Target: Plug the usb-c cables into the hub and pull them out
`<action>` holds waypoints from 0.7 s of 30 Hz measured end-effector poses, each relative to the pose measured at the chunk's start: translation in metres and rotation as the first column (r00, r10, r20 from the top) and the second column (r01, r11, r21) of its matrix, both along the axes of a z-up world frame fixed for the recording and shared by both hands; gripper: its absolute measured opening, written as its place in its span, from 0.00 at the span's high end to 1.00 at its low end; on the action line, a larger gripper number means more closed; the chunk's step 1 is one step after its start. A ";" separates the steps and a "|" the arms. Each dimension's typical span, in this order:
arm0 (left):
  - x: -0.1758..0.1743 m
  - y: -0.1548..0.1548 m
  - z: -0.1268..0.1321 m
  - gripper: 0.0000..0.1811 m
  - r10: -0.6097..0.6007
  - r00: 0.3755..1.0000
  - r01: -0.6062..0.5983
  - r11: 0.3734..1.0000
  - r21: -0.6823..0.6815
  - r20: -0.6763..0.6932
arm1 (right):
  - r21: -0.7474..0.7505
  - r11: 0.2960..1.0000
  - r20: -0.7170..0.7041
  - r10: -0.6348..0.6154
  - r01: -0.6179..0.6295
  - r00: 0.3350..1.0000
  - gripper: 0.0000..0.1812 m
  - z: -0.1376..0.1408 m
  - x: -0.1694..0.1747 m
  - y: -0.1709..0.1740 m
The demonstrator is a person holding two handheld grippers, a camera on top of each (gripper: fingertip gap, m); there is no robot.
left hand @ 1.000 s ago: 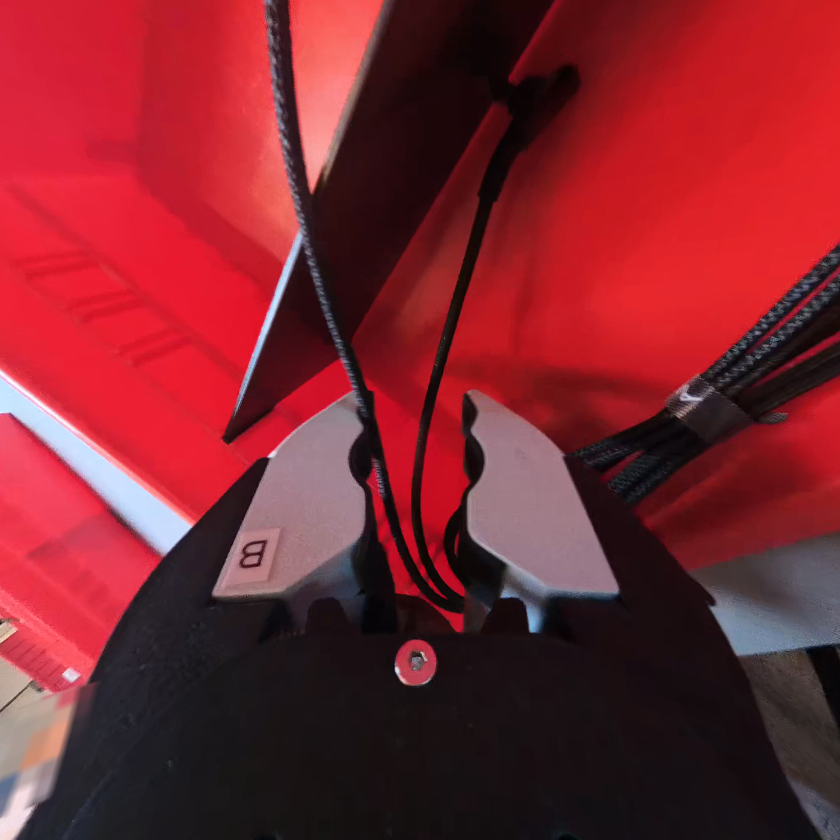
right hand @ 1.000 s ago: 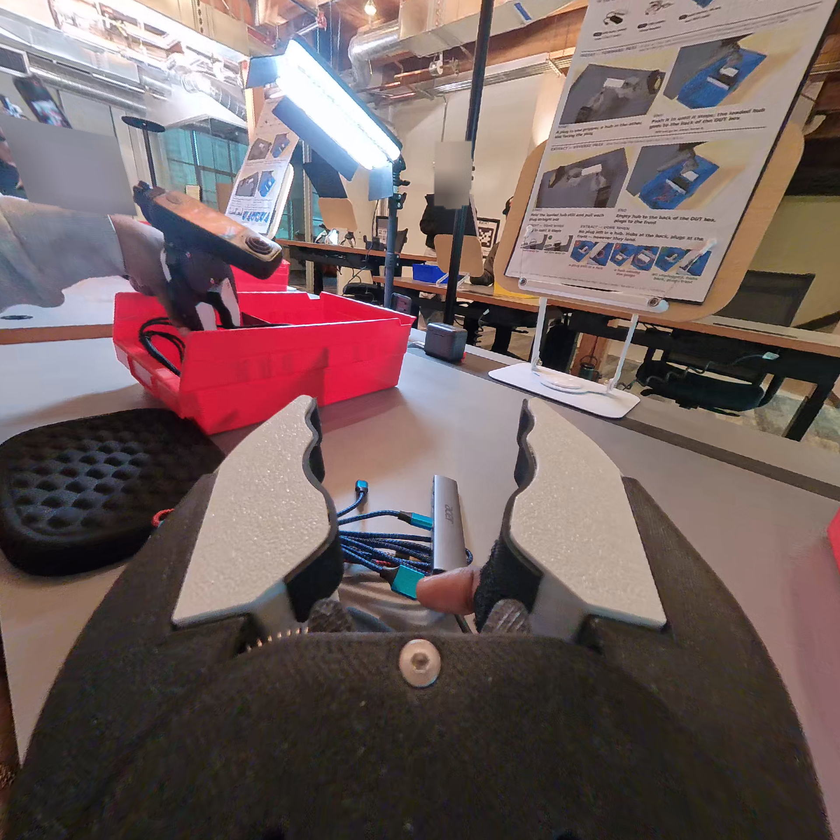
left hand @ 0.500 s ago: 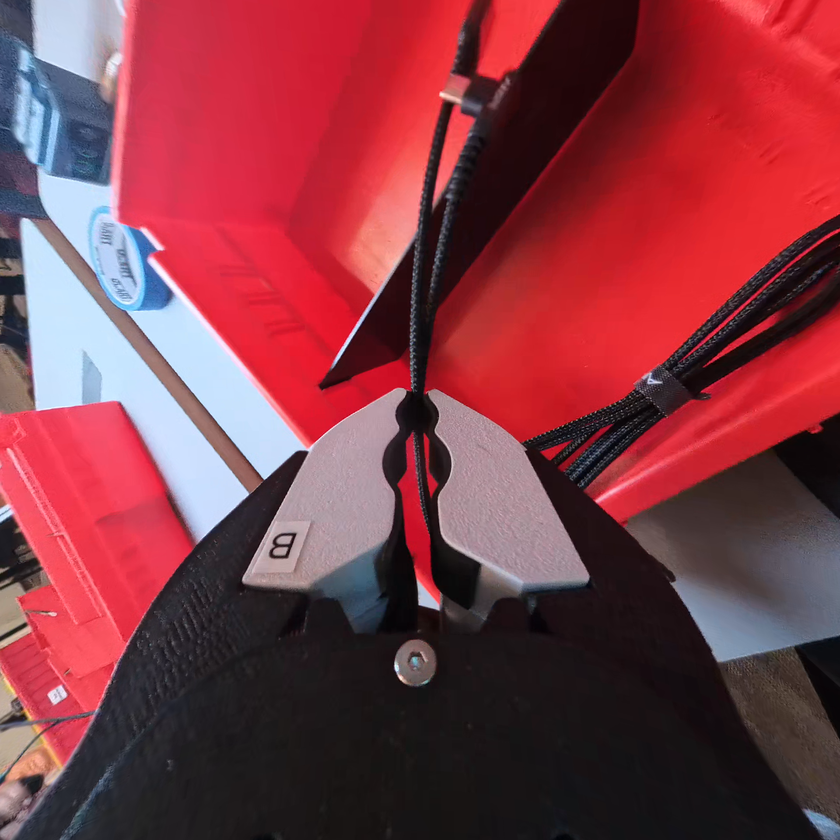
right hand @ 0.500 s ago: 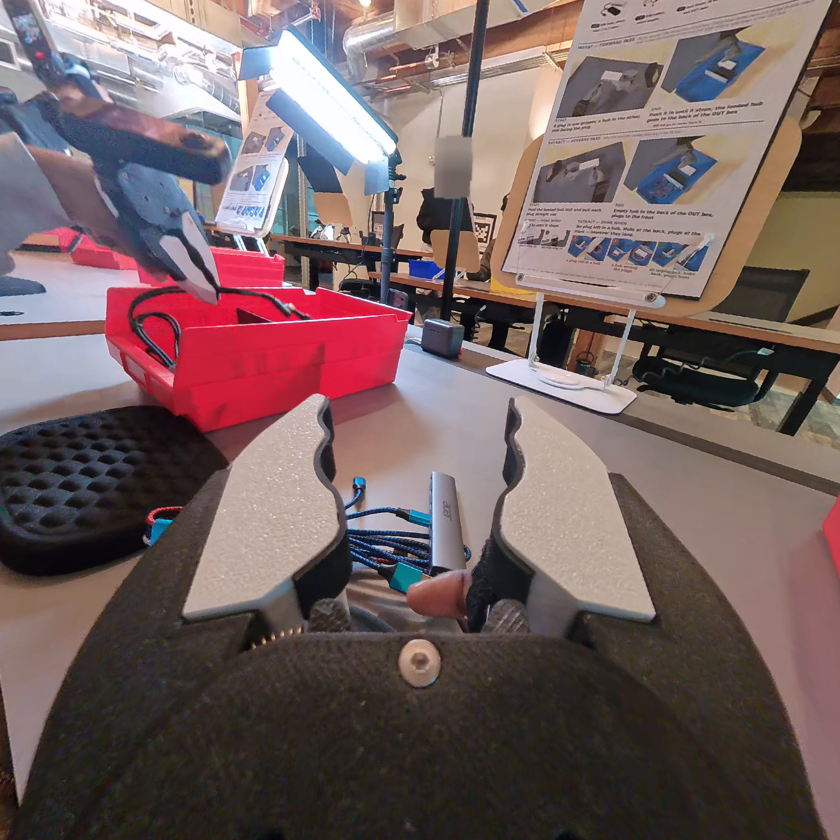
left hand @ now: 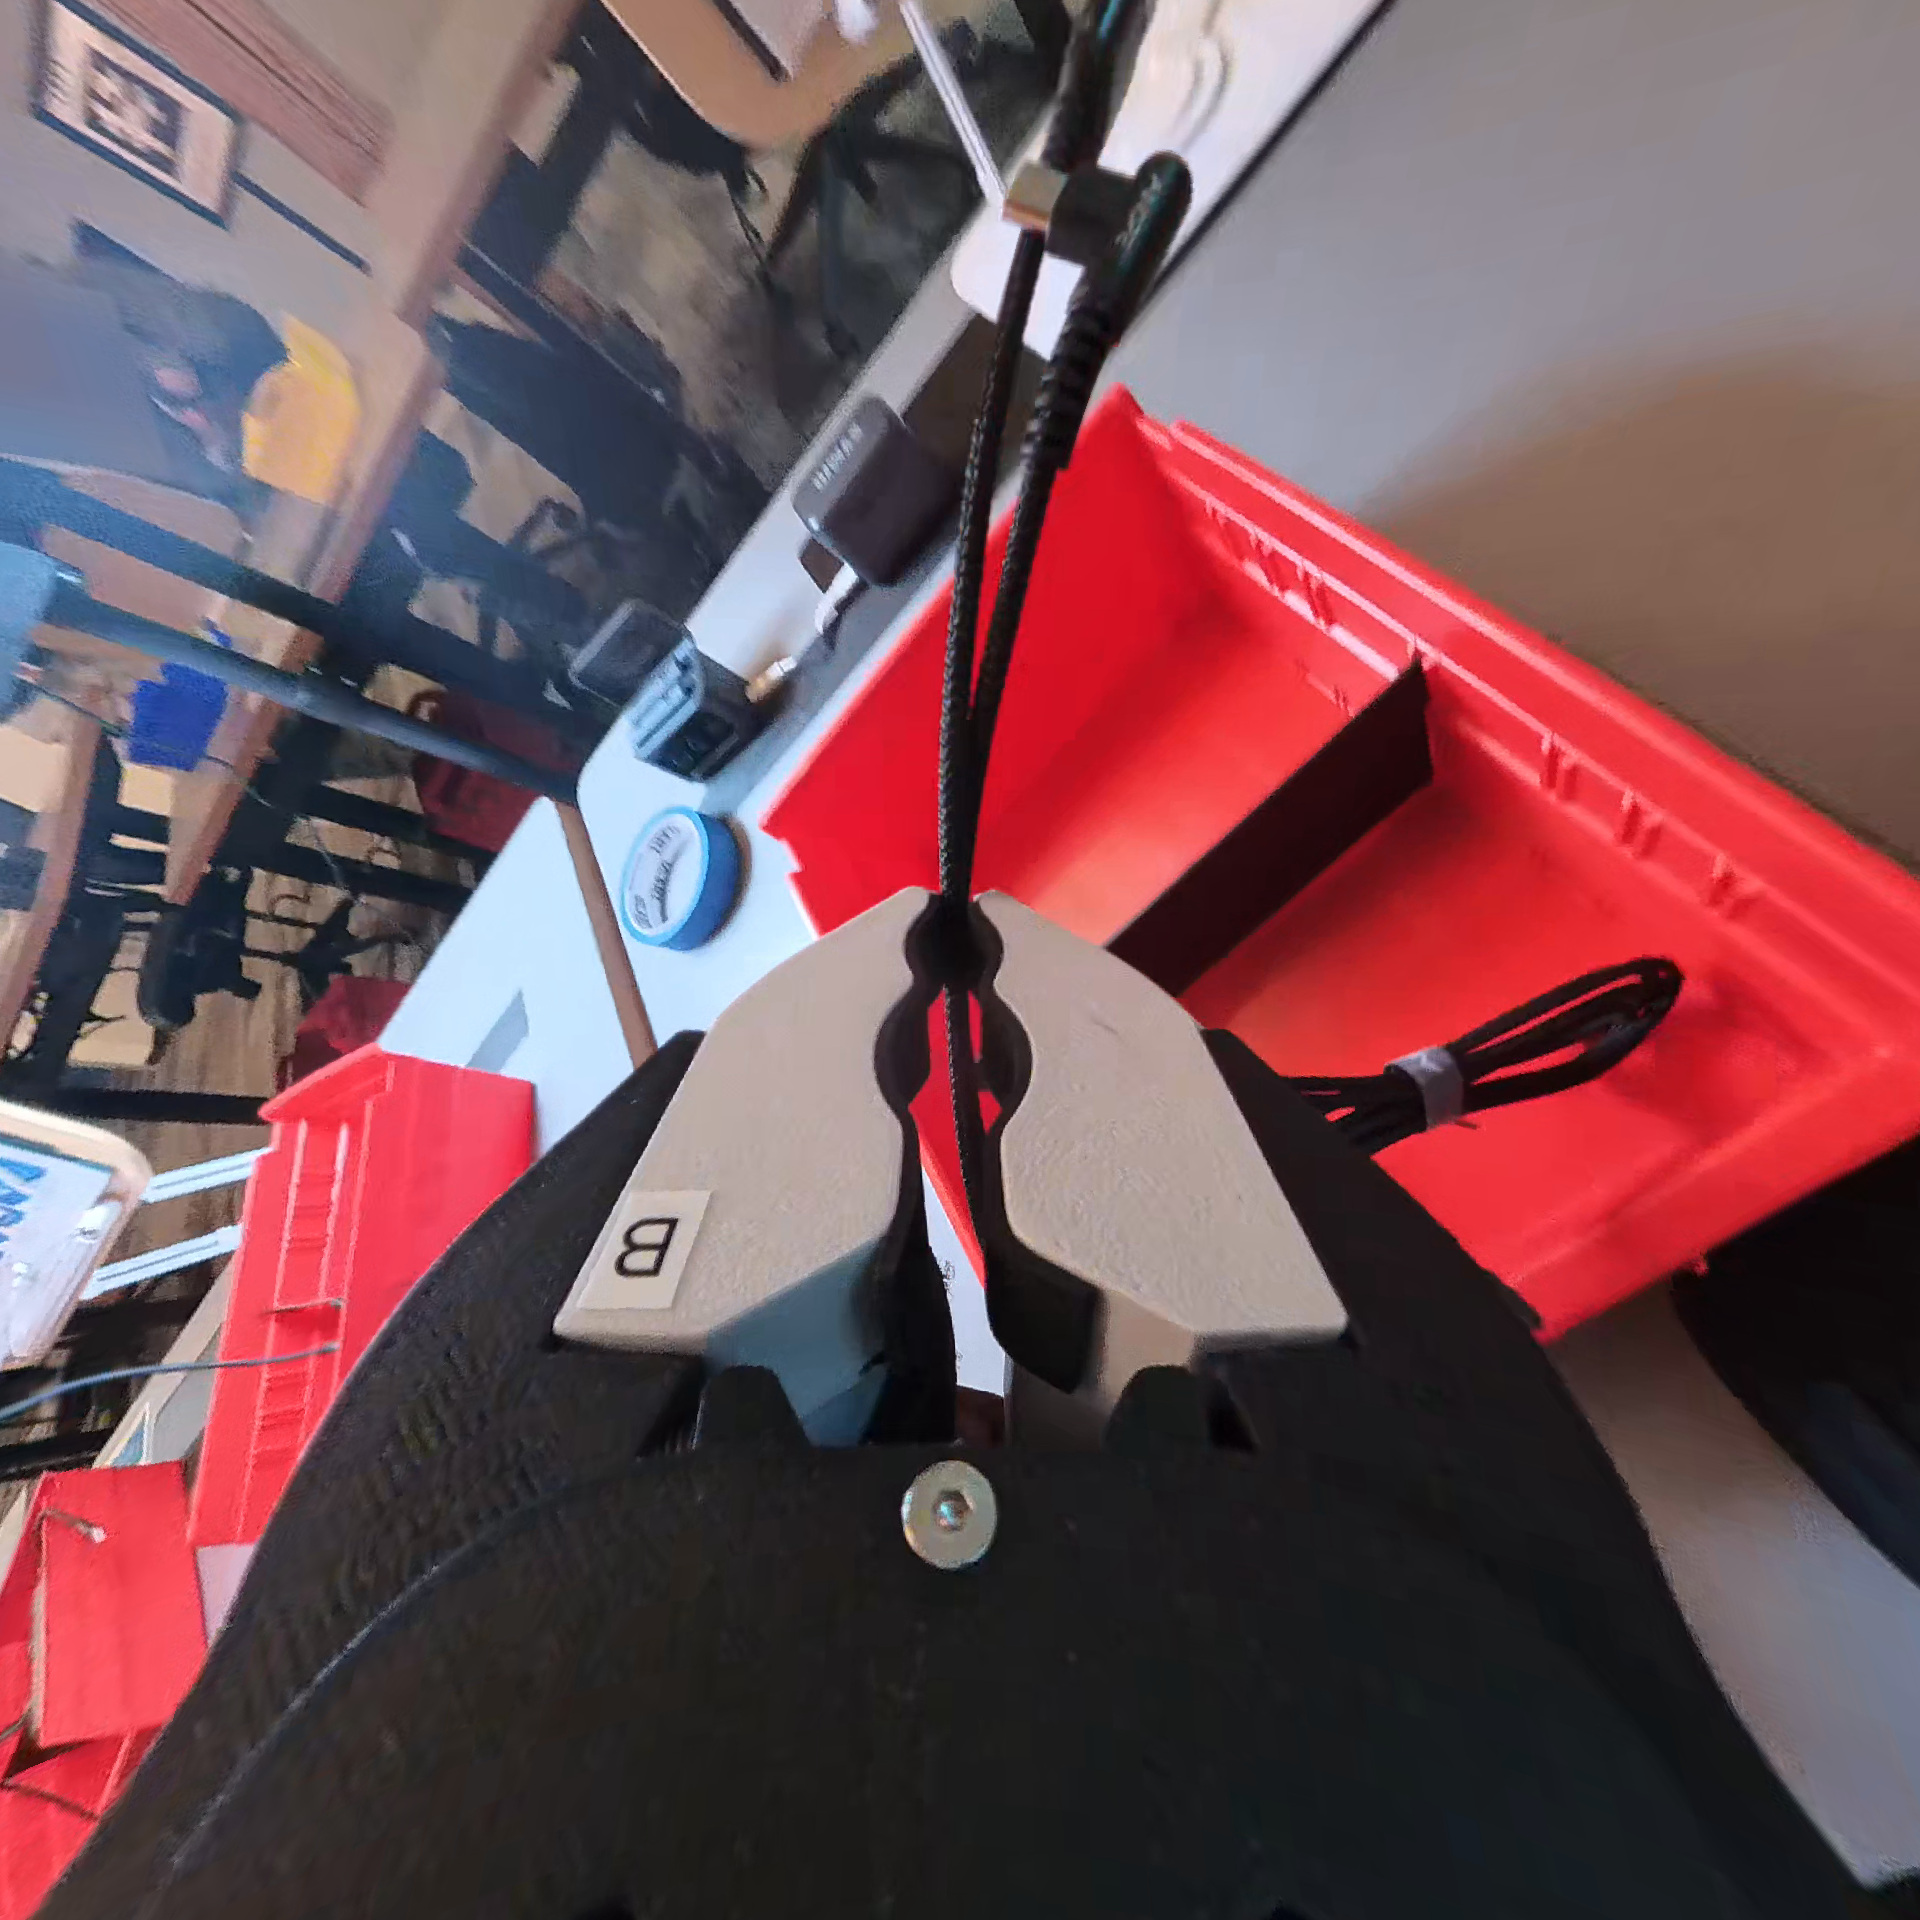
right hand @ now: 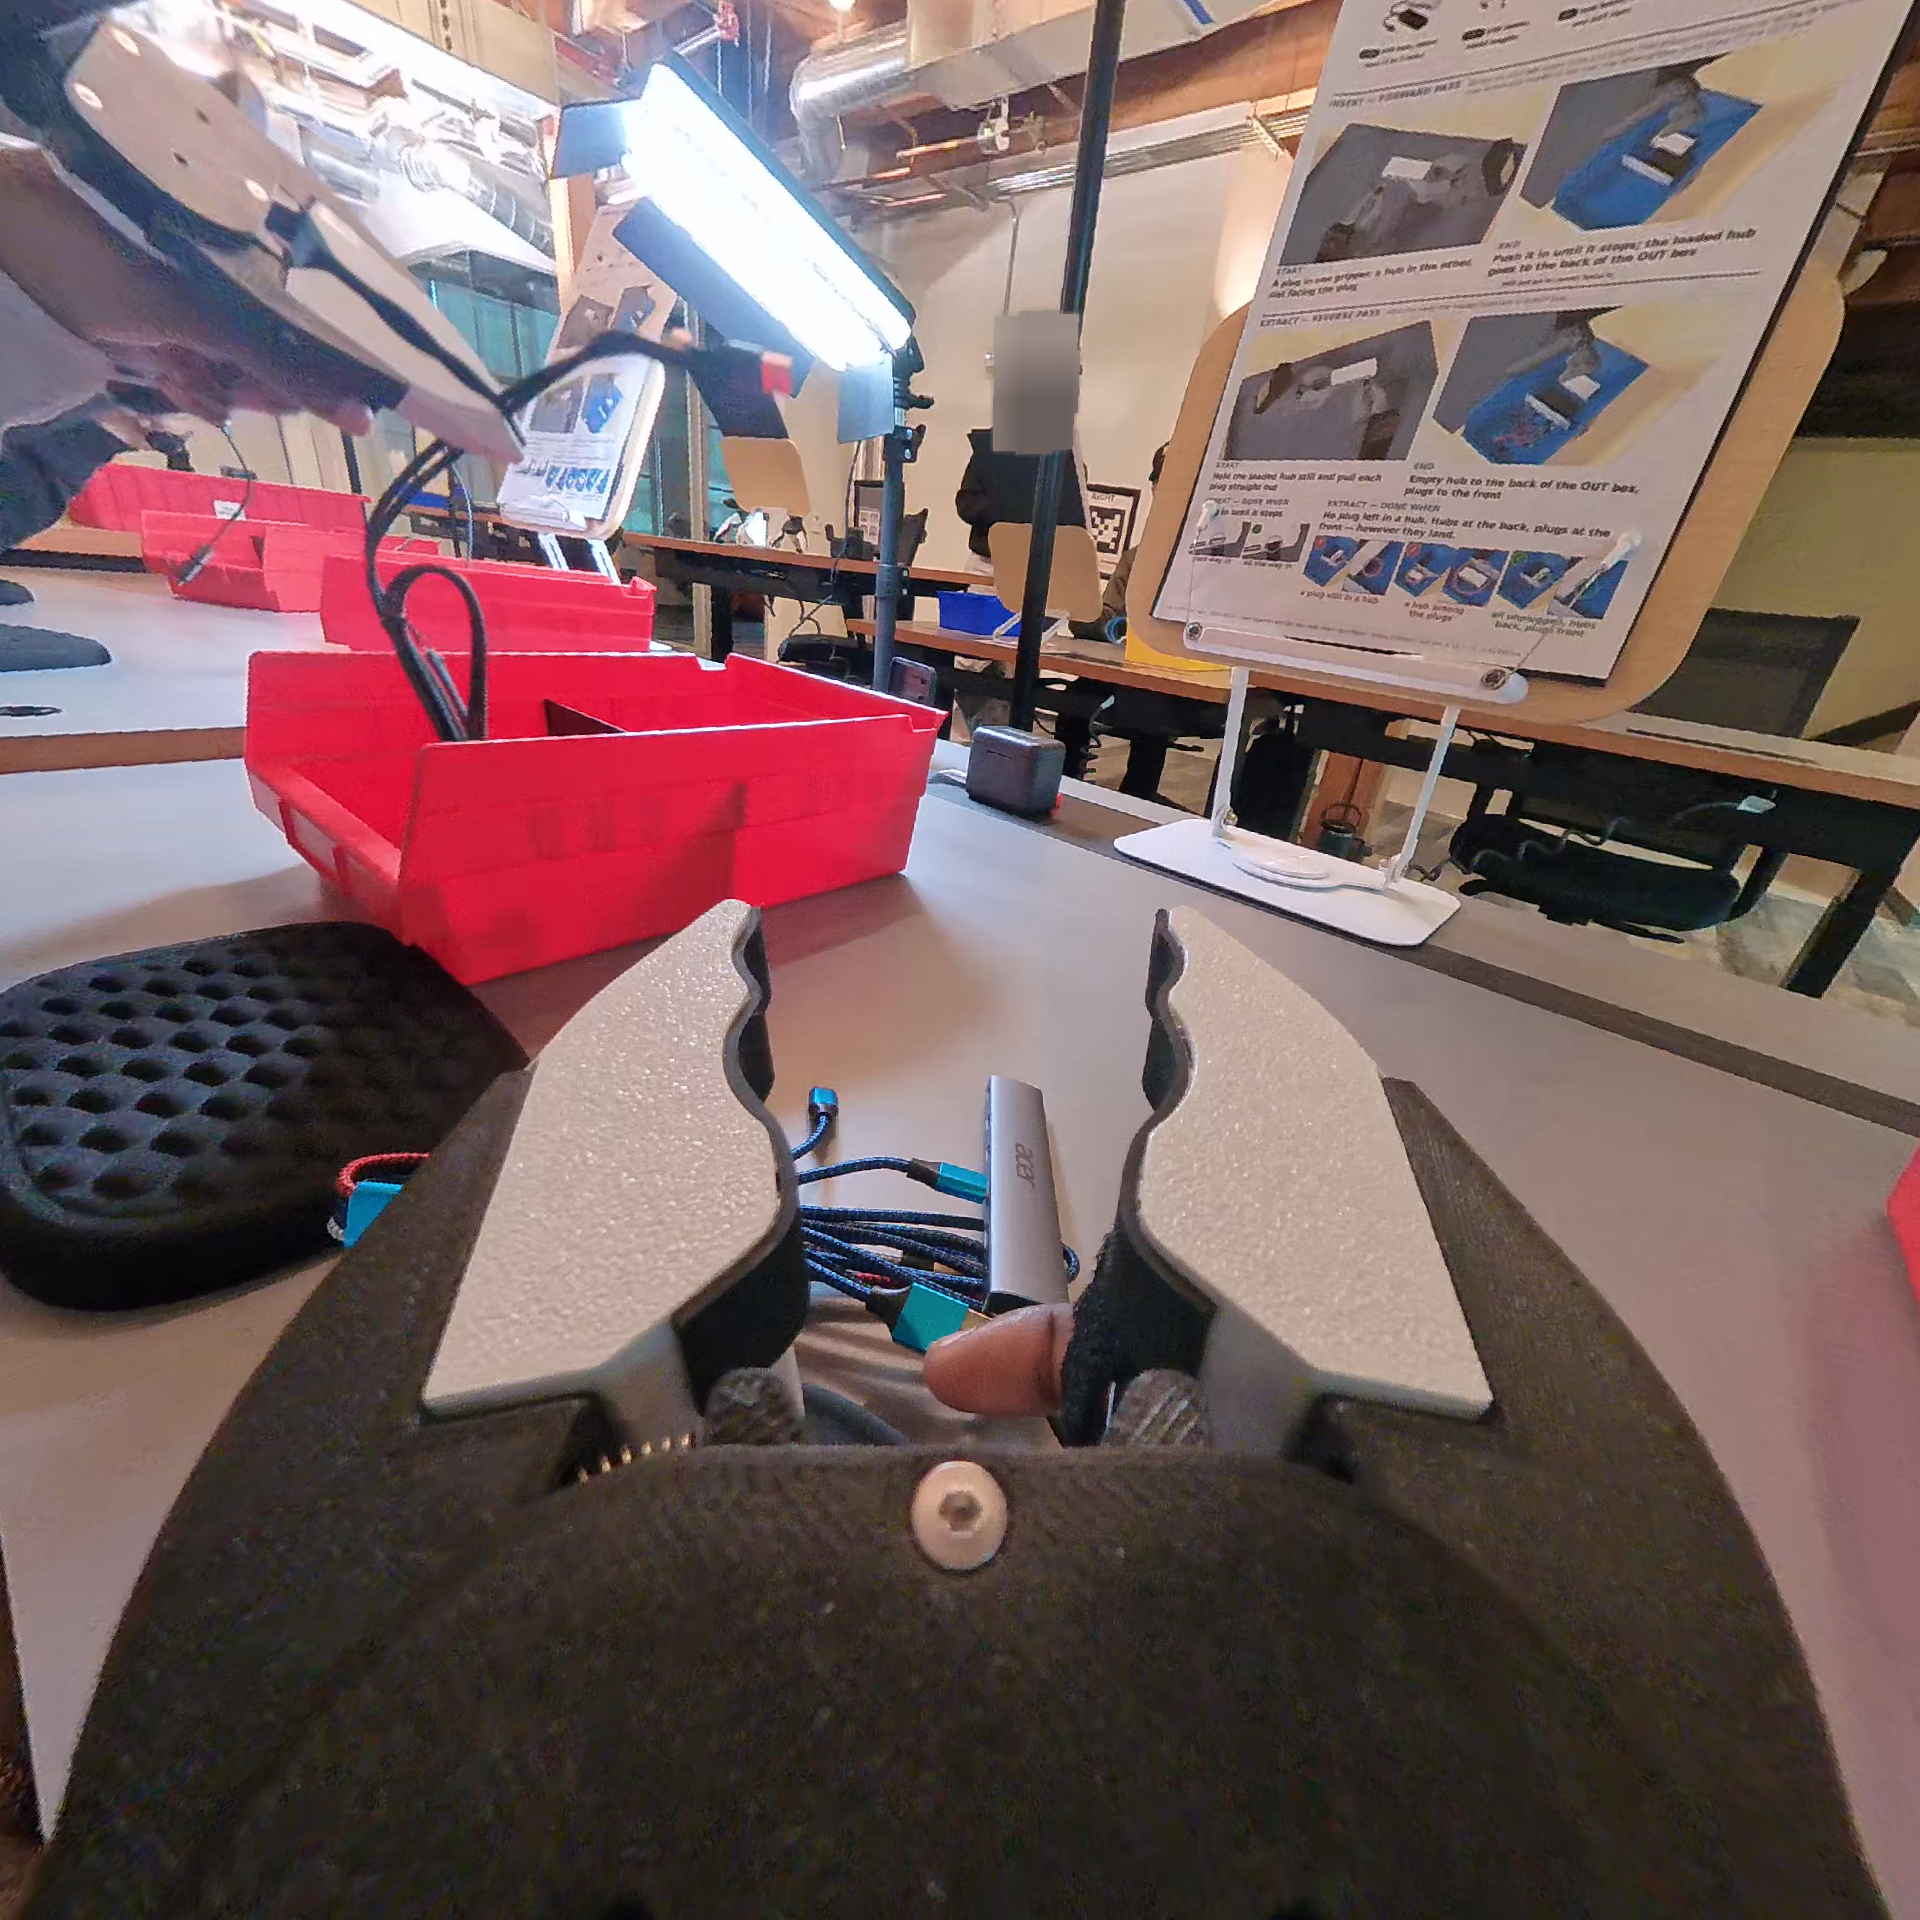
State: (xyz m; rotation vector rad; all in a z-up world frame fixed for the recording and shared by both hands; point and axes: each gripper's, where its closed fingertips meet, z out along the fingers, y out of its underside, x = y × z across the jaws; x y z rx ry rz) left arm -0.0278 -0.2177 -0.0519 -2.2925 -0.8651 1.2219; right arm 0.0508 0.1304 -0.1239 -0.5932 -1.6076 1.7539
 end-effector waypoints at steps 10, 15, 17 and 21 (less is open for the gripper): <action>-0.009 0.028 0.059 0.98 -0.045 0.958 0.077 0.992 0.101 -0.283 | 0.015 1.000 -0.006 0.001 -0.001 1.000 0.62 -0.001 0.000 -0.002; -0.005 0.052 0.080 0.98 -0.100 0.931 0.166 0.973 0.163 -0.350 | 0.007 1.000 -0.001 0.003 -0.003 1.000 0.62 -0.001 0.000 -0.001; -0.004 0.064 0.087 0.98 -0.126 0.922 0.205 0.961 0.184 -0.367 | 0.008 1.000 0.000 0.004 -0.004 1.000 0.62 -0.002 0.000 -0.002; -0.001 0.085 0.105 0.98 -0.174 0.892 0.283 0.934 0.217 -0.416 | 0.010 1.000 0.000 0.006 -0.006 1.000 0.62 -0.002 0.000 -0.002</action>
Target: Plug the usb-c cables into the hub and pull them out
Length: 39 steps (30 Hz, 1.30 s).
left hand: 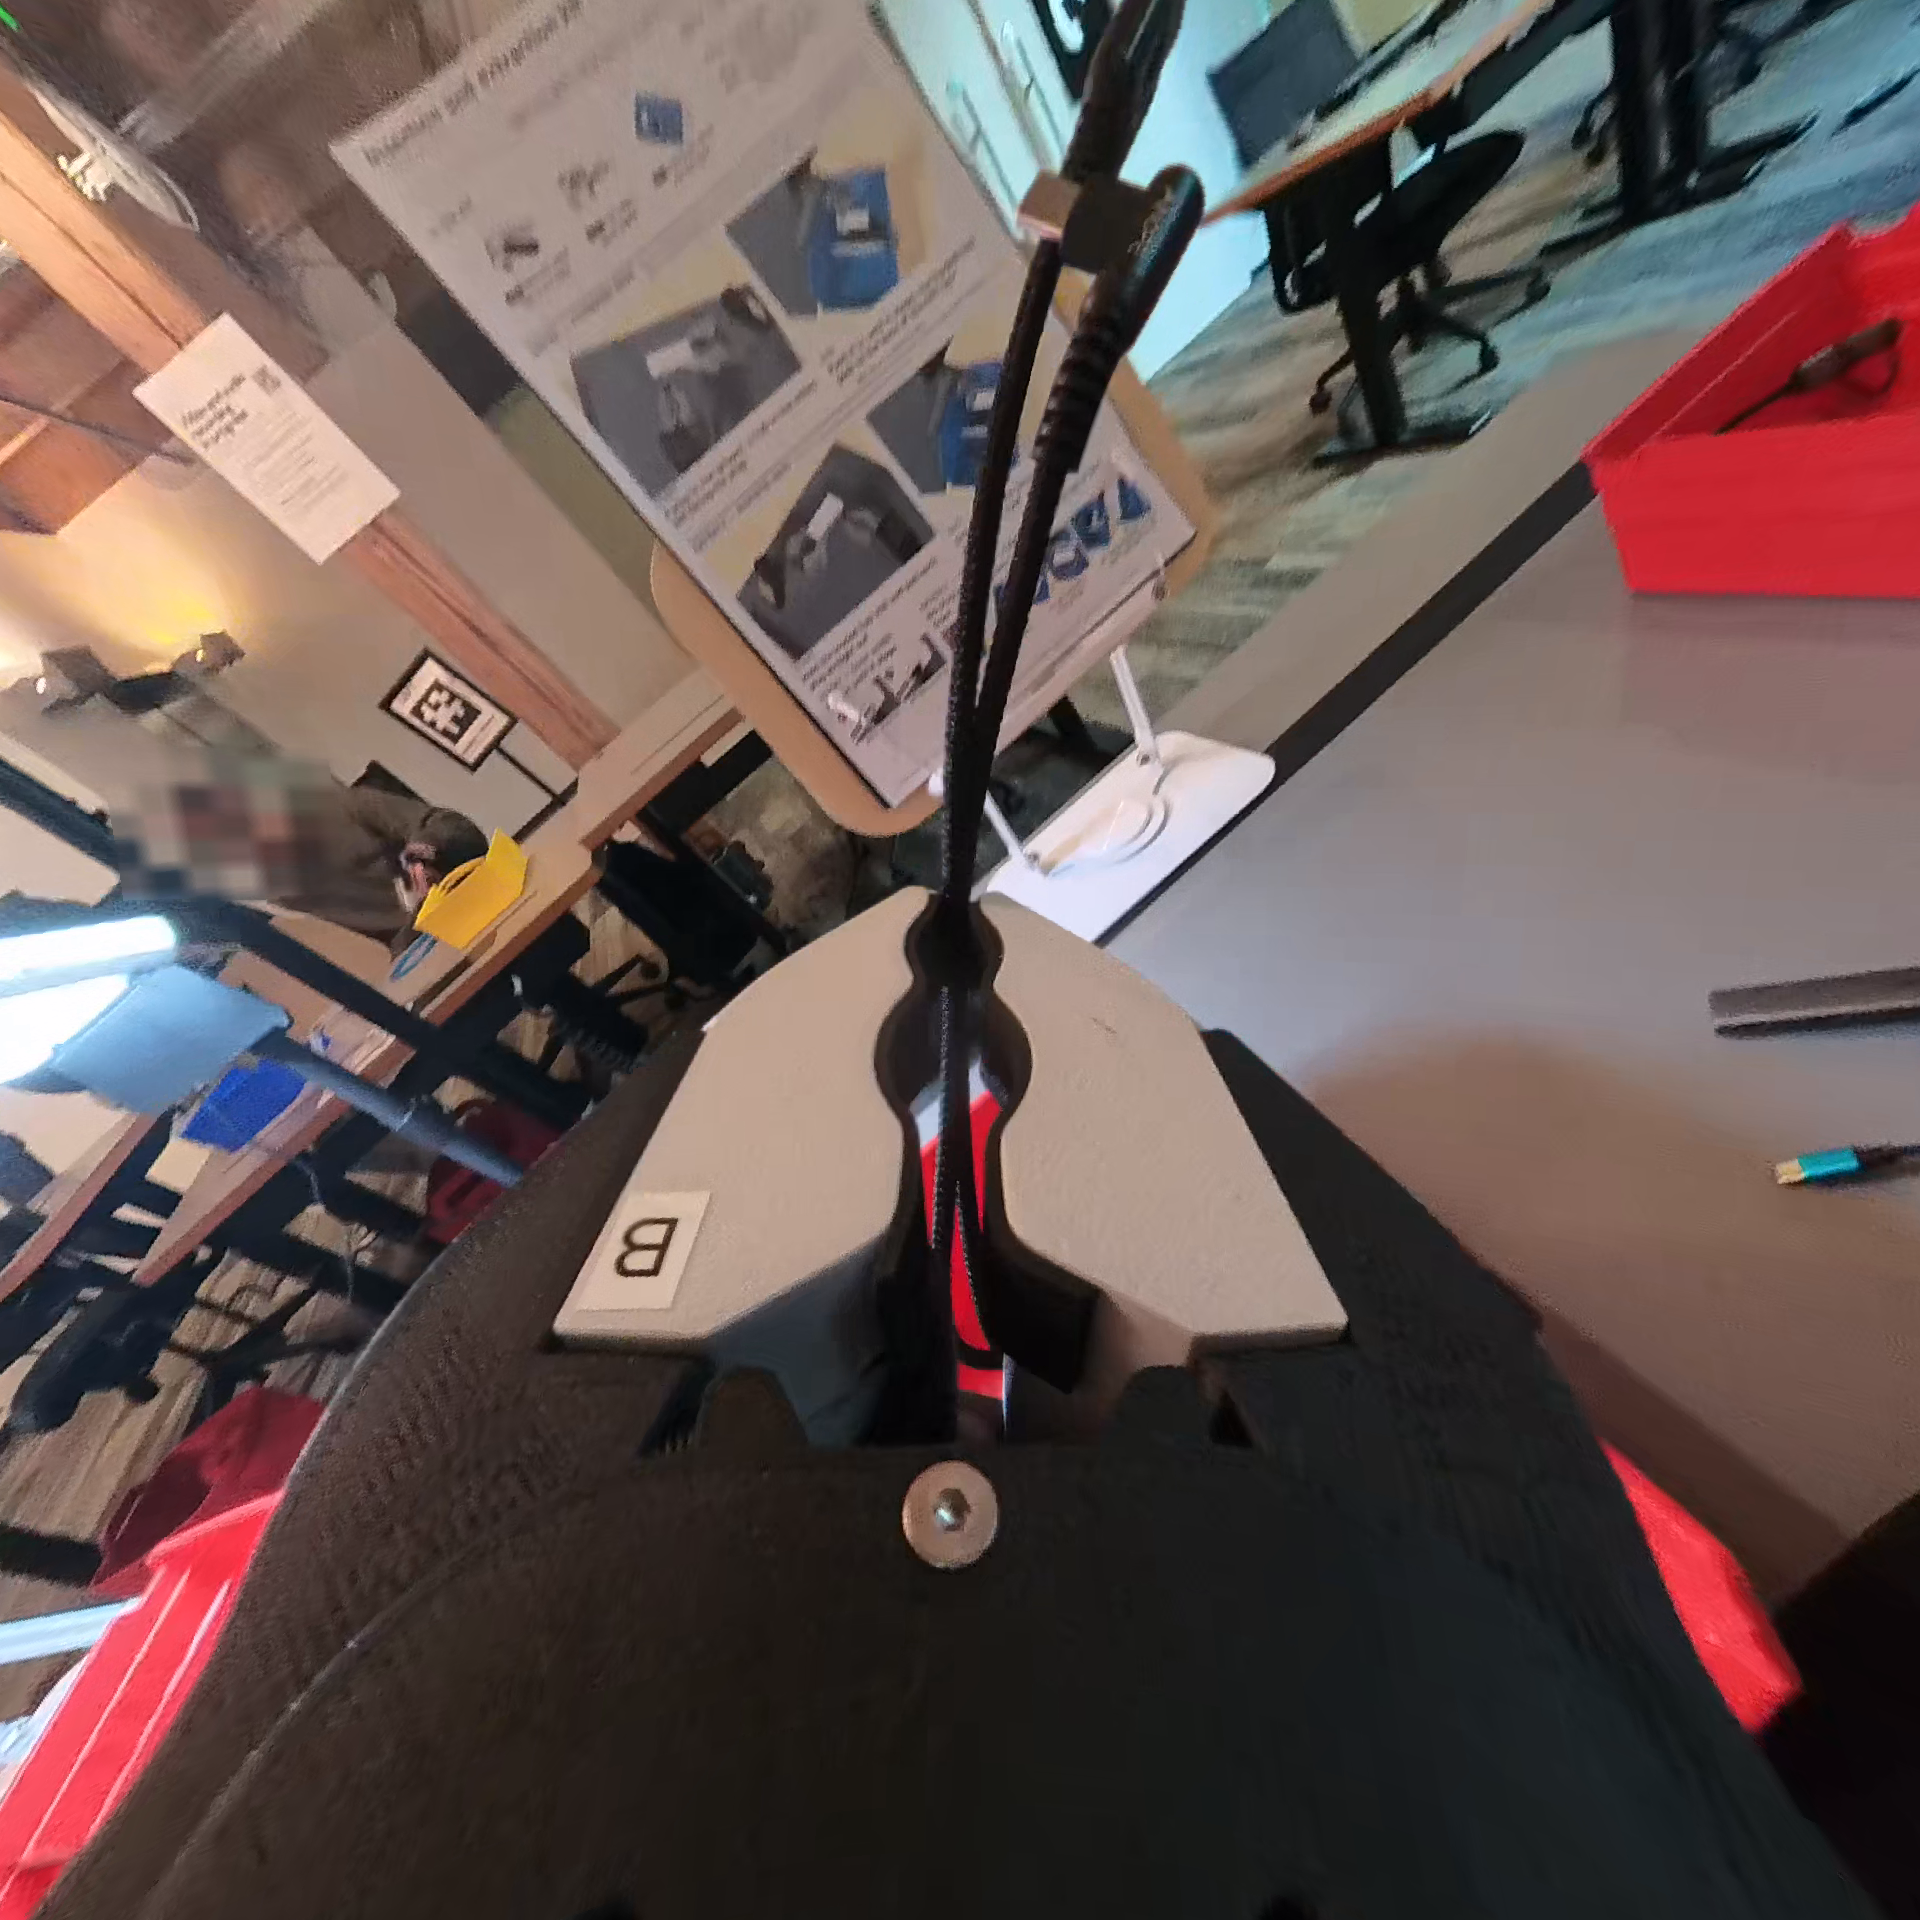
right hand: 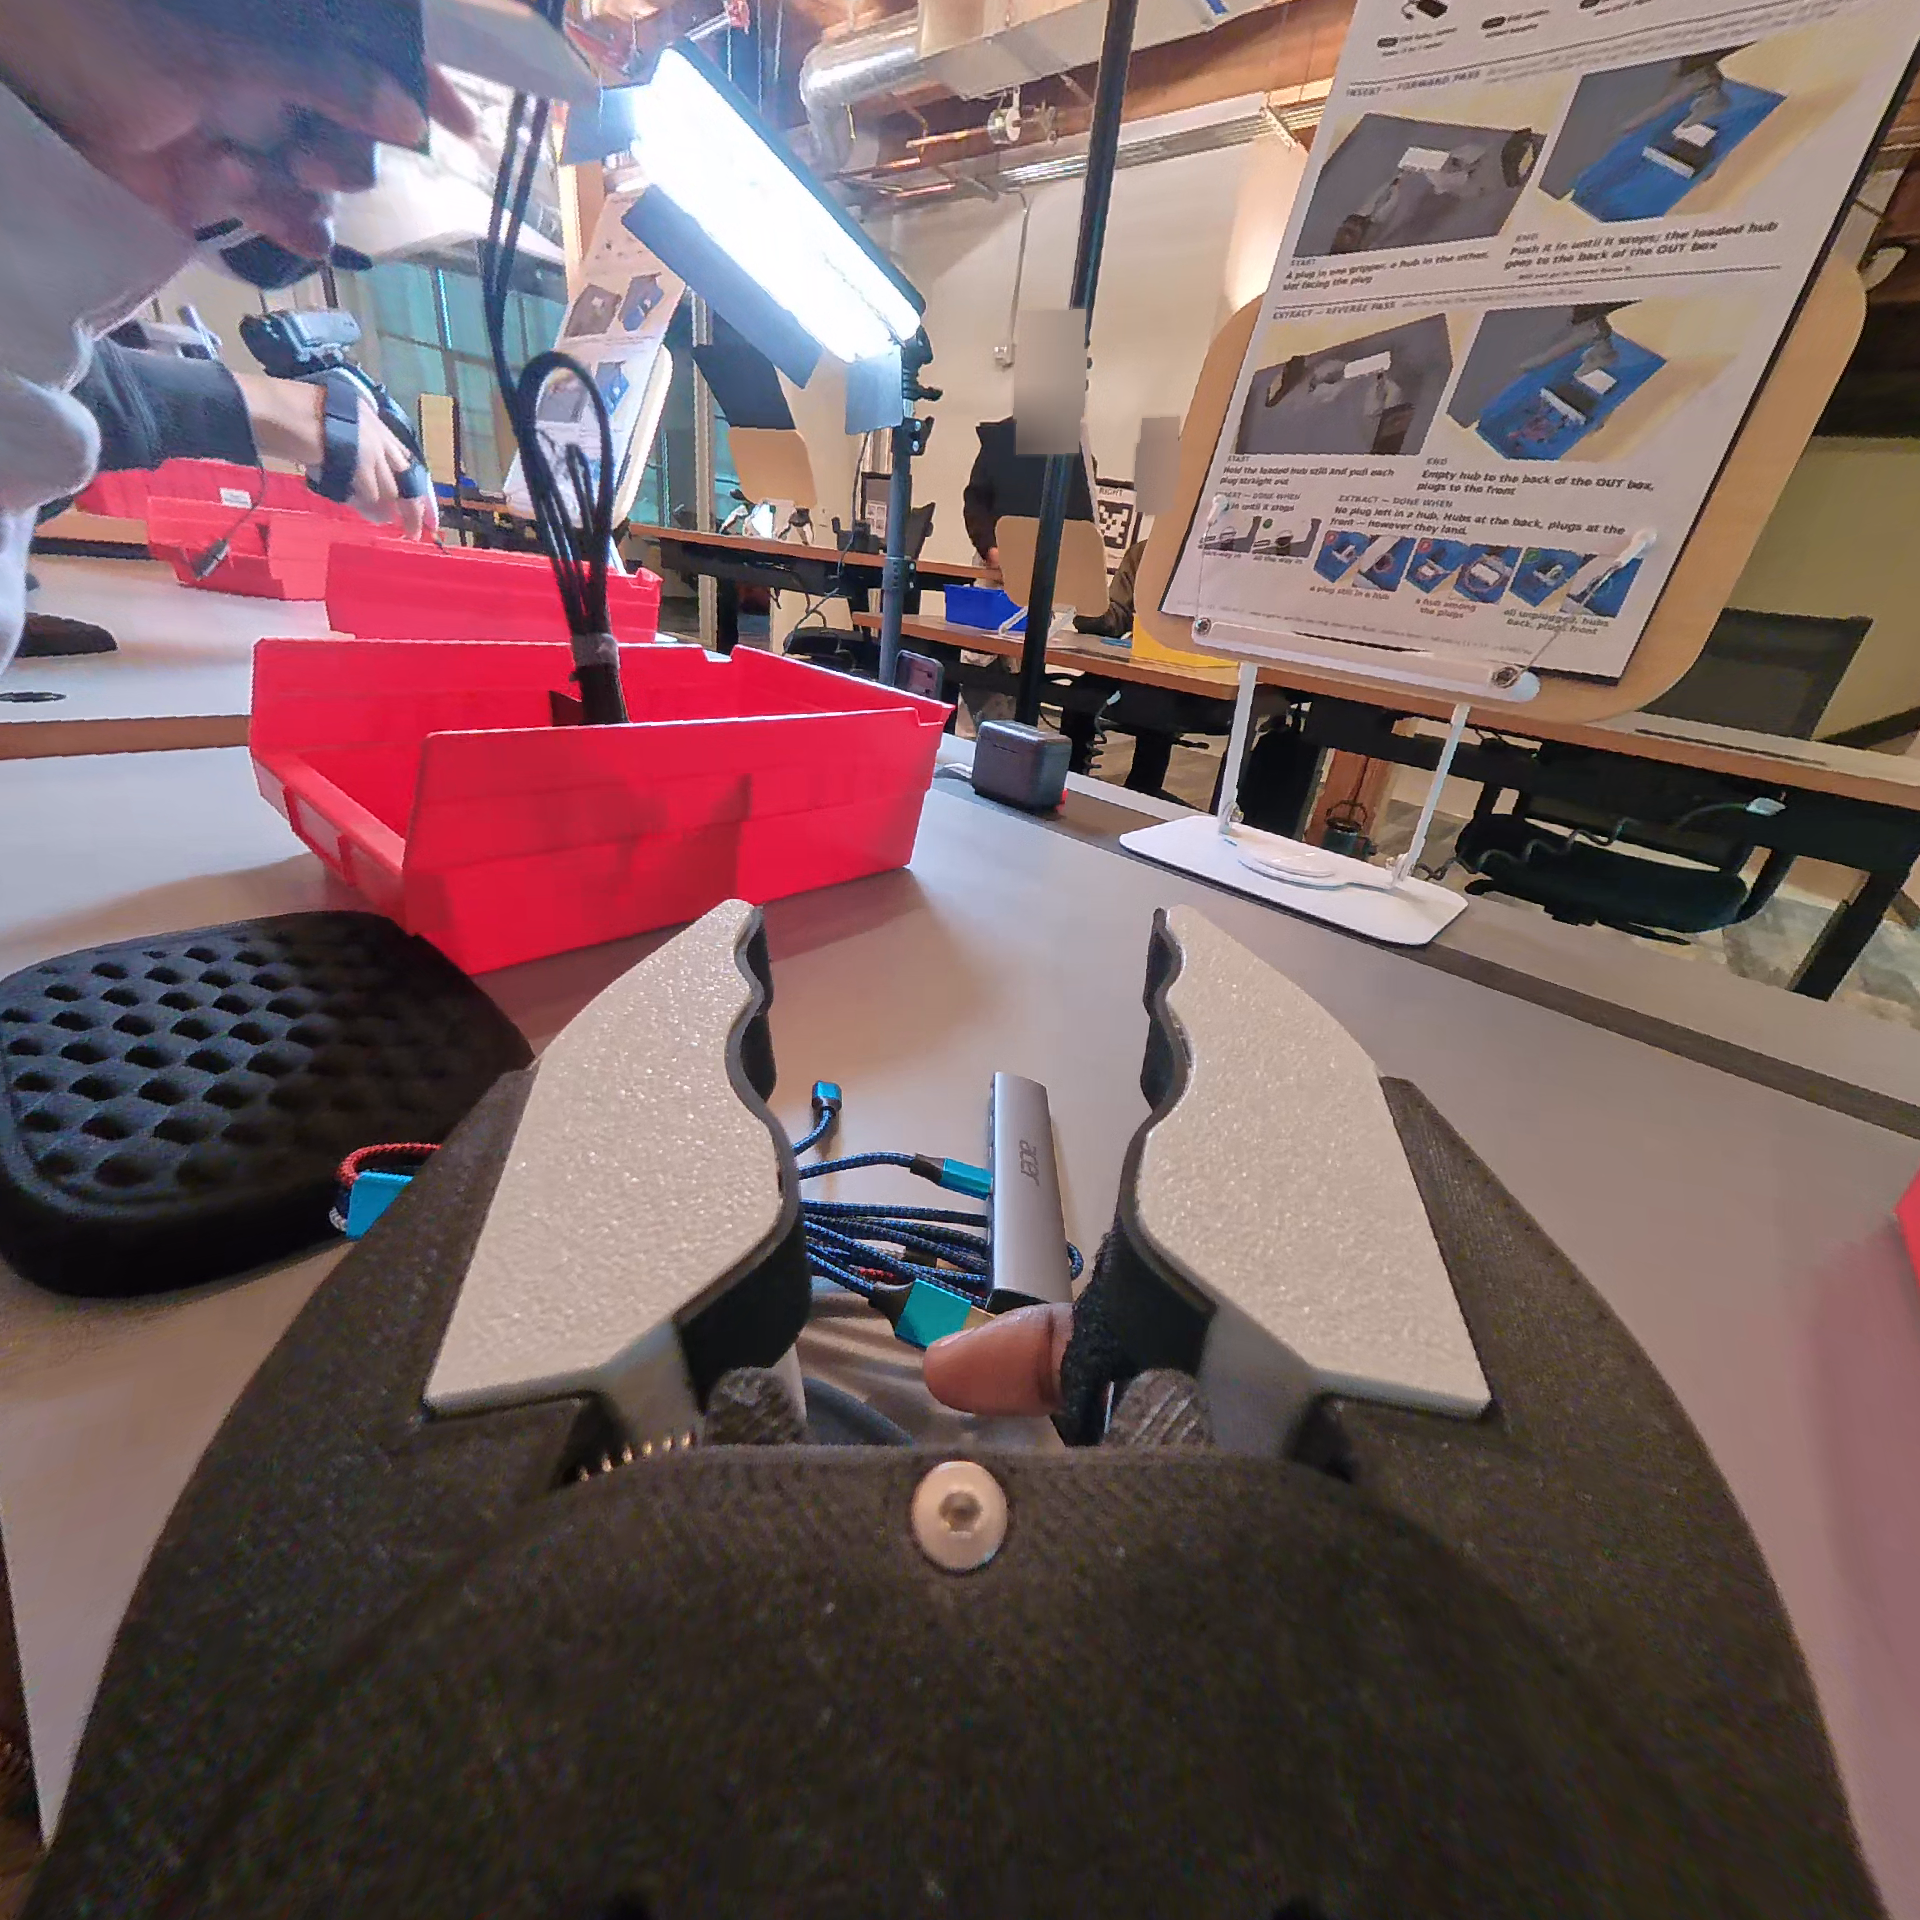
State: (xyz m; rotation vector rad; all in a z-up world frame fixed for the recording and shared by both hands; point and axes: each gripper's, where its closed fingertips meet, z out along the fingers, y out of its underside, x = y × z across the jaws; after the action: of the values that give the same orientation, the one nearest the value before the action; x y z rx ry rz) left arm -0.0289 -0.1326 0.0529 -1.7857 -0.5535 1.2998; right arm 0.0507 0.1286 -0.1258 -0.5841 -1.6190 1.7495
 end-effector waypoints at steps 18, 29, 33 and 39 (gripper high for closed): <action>0.033 0.106 0.023 0.97 -0.346 0.935 0.354 0.925 0.141 -0.074 | 0.018 1.000 0.004 0.013 -0.013 1.000 0.62 -0.002 0.001 -0.003; 0.040 0.169 -0.013 0.98 -0.505 0.863 0.483 0.837 0.256 0.024 | 0.076 0.995 0.005 0.060 -0.060 0.998 0.62 -0.006 0.004 -0.013; 0.039 0.181 -0.030 0.98 -0.531 0.846 0.493 0.816 0.302 0.054 | 0.062 0.995 0.018 0.074 -0.075 0.997 0.62 -0.004 0.004 -0.014; 0.032 0.196 -0.042 0.98 -0.548 0.834 0.496 0.796 0.348 0.066 | -0.028 0.972 0.059 0.233 -0.232 0.971 0.61 0.016 0.016 -0.035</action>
State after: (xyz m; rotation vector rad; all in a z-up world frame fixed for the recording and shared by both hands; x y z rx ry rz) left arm 0.0036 0.0629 0.0105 -1.6196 -0.2947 0.6397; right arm 0.0669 0.0937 -0.1098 -0.4772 -1.7739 1.9356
